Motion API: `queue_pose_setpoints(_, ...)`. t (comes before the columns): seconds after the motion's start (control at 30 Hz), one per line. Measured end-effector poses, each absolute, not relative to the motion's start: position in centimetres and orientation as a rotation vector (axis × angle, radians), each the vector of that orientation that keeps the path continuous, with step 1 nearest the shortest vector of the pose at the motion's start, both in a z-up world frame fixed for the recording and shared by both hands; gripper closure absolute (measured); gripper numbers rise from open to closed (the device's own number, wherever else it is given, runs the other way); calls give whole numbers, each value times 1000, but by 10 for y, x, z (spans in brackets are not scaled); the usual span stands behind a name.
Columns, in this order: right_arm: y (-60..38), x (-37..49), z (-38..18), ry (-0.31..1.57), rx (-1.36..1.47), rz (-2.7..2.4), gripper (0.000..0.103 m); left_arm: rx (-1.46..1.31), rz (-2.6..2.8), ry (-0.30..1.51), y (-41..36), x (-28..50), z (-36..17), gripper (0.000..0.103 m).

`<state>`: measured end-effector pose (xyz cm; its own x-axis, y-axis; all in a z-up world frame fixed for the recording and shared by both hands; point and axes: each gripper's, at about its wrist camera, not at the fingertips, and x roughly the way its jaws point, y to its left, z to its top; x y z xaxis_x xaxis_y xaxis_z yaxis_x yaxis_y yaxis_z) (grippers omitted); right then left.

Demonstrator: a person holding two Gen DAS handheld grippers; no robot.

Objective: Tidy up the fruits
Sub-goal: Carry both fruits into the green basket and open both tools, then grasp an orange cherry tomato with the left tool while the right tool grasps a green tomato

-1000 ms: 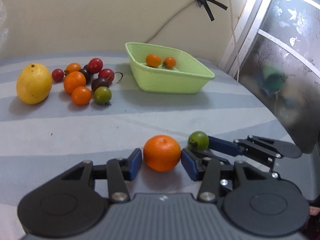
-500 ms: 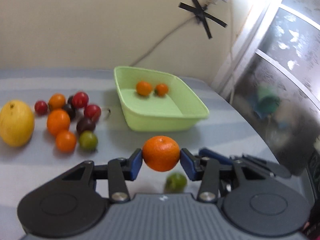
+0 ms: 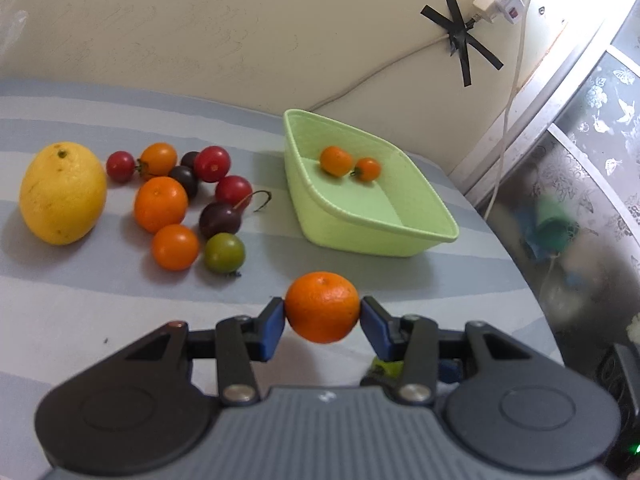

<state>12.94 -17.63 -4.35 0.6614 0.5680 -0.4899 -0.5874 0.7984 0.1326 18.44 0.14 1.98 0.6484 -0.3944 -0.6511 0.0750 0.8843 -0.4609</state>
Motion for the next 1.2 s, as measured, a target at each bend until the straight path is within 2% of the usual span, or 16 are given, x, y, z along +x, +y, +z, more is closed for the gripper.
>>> queue_pose_setpoints(0.1, -183, 128, -36, 498, -36, 629, 71, -411, -296, 815, -4, 194, 29, 61)
queue_pose_setpoints(0.3, -218, 146, 3, 277, 45, 491, 71, -366, -318, 737, -25, 236, 59, 61)
queue_pose_setpoints(0.57, -242, 200, 0, 354, 41, 438, 71, -331, -260, 787, -49, 290, 41, 61)
queue_pose_setpoints(0.8, -239, 205, -9, 372, 14, 452, 70, -240, -239, 795, -67, 295, 28, 60)
queue_pose_setpoints(0.87, -240, 204, -10, 371, 3, 445, 68, -234, -241, 794, -70, 294, 27, 54)
queue_pose_setpoints(0.93, -240, 202, -12, 354, 9, 439, 58, -228, -235, 789, -71, 291, 29, 47)
queue_pose_setpoints(0.97, -241, 201, -13, 341, 13, 433, 58, -222, -231, 783, -72, 289, 31, 45)
queue_pose_setpoints(1.2, -258, 179, 0, 217, 140, 399, 58, -302, -296, 666, -40, 232, 64, 45)
